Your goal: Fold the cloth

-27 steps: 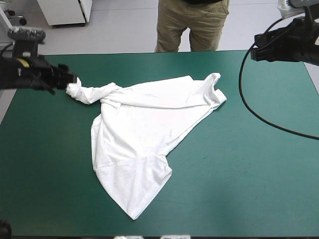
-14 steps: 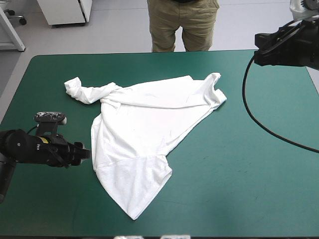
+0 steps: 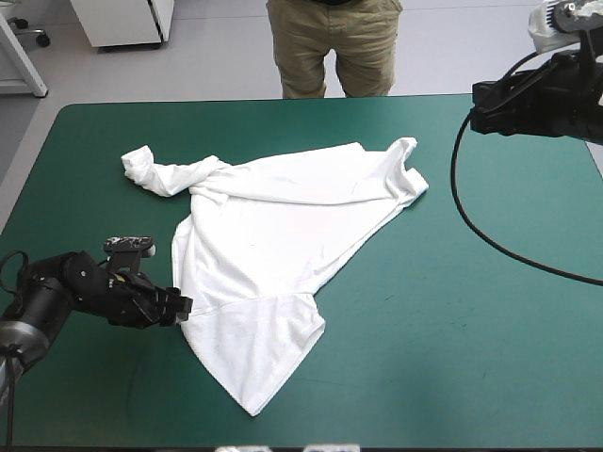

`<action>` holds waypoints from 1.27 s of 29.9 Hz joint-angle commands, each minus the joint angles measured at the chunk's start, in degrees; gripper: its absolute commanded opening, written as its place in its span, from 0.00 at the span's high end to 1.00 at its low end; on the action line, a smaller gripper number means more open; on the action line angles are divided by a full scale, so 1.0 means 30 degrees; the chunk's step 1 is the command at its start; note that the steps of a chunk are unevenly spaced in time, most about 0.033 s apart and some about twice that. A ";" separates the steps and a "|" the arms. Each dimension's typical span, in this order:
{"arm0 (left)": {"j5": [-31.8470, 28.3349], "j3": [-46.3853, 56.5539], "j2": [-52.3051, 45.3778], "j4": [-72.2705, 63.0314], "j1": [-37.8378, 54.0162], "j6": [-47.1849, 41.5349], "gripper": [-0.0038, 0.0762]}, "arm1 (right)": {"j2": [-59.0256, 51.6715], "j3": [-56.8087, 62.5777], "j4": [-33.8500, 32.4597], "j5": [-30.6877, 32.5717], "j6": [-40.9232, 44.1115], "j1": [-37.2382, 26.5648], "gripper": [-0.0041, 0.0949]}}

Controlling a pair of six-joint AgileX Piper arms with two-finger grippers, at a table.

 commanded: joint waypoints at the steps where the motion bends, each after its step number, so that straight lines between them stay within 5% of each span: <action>1: -0.0934 -0.0467 0.0852 -0.1070 -0.0102 0.0789 0.34 | -0.0377 0.0378 -0.0124 -0.0381 -0.0059 -0.0190 0.44; 16: -0.2361 -0.0467 0.5185 -0.0360 -0.2266 0.1303 0.38 | -0.0343 0.2125 -0.0761 -0.0673 -0.0112 -0.0190 0.44; 19: -0.2627 -0.0467 0.5185 0.0459 -0.2581 0.0459 0.52 | -0.0214 0.2125 -0.0761 -0.0068 -0.0112 -0.0155 0.44; 23: -0.3006 -0.0467 0.5185 0.0455 -0.2581 0.0462 0.97 | -0.0130 0.2738 -0.0982 -0.0068 -0.0186 -0.0154 0.47; 29: -0.3803 -0.0467 0.5185 0.0541 -0.2581 0.0545 0.96 | 0.0685 0.5275 -0.1589 -0.0477 -0.0186 -0.0154 0.48; 38: -0.3418 -0.0467 0.5151 0.0770 -0.2581 0.0470 0.96 | 0.5235 0.7602 -0.1921 -0.3916 -0.0425 -0.0154 0.48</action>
